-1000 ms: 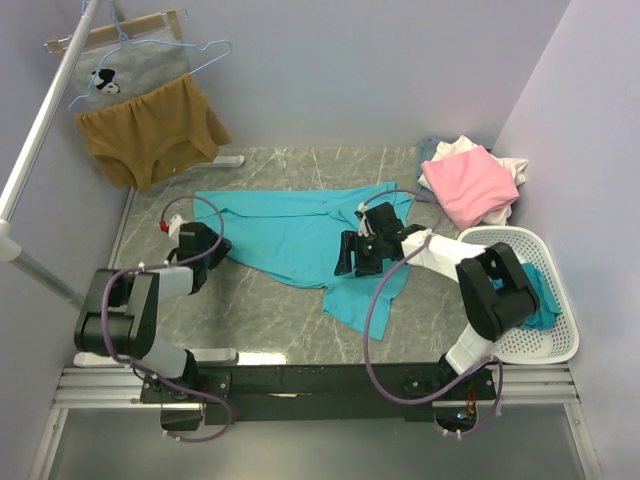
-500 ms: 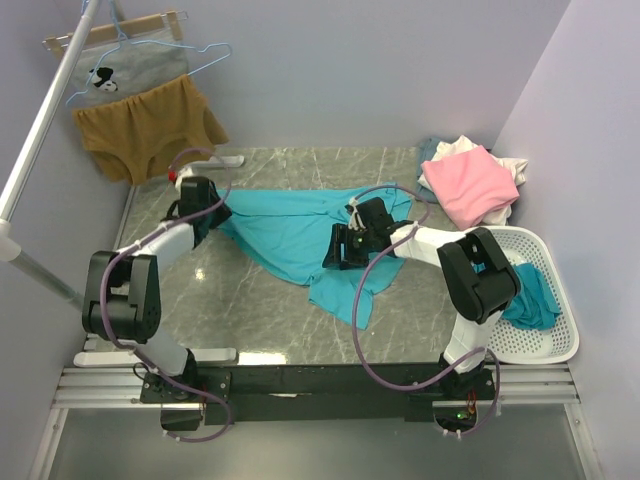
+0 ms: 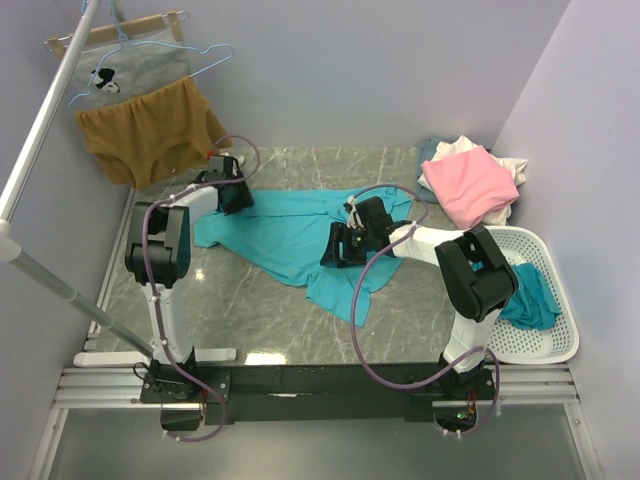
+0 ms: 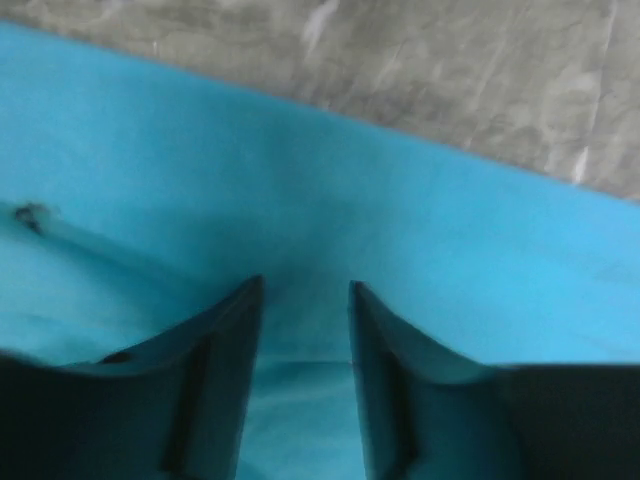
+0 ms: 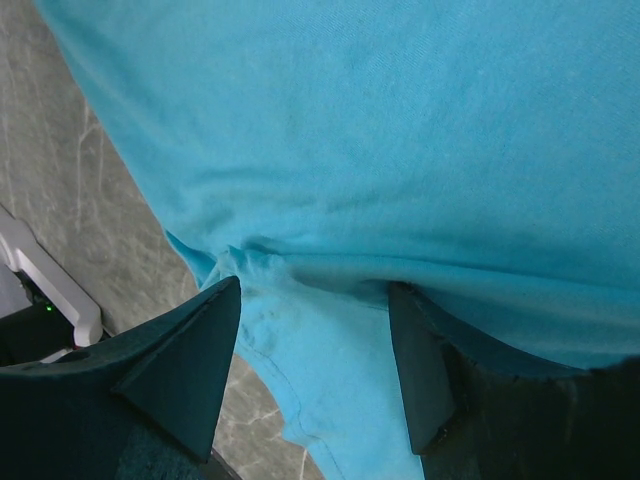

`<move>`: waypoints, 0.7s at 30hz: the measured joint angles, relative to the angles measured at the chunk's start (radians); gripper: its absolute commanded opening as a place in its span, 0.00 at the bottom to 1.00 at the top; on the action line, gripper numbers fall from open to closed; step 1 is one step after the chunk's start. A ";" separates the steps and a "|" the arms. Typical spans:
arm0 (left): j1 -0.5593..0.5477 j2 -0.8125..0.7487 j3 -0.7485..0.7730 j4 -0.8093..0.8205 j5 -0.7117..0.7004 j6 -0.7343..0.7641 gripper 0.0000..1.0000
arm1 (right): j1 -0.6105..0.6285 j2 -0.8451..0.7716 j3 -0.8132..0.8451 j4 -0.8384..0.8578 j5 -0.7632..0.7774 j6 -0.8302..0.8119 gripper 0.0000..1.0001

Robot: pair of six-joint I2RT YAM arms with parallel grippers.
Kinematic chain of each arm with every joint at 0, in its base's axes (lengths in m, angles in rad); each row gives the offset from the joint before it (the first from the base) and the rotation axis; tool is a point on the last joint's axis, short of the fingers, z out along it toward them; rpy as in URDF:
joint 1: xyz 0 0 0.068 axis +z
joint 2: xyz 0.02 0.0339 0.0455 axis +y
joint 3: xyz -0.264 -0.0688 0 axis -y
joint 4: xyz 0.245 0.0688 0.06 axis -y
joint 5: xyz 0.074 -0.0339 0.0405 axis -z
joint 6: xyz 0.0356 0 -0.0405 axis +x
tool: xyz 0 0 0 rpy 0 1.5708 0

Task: Fold and stack the t-shirts
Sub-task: Fold the flattened tshirt in 1/3 of the way

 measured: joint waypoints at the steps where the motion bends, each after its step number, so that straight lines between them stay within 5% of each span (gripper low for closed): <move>1: -0.005 -0.004 -0.021 -0.014 -0.002 0.006 0.73 | 0.000 0.000 0.000 0.000 0.000 0.000 0.69; 7: -0.035 -0.410 -0.406 0.063 -0.020 -0.056 0.79 | 0.001 0.006 0.003 0.008 -0.005 0.000 0.69; 12: -0.035 -0.766 -0.669 0.134 -0.065 -0.152 0.75 | 0.002 0.018 0.016 0.011 -0.016 -0.001 0.69; 21: -0.049 -0.972 -0.925 0.195 -0.172 -0.316 0.53 | 0.002 0.019 0.020 0.006 -0.018 -0.005 0.69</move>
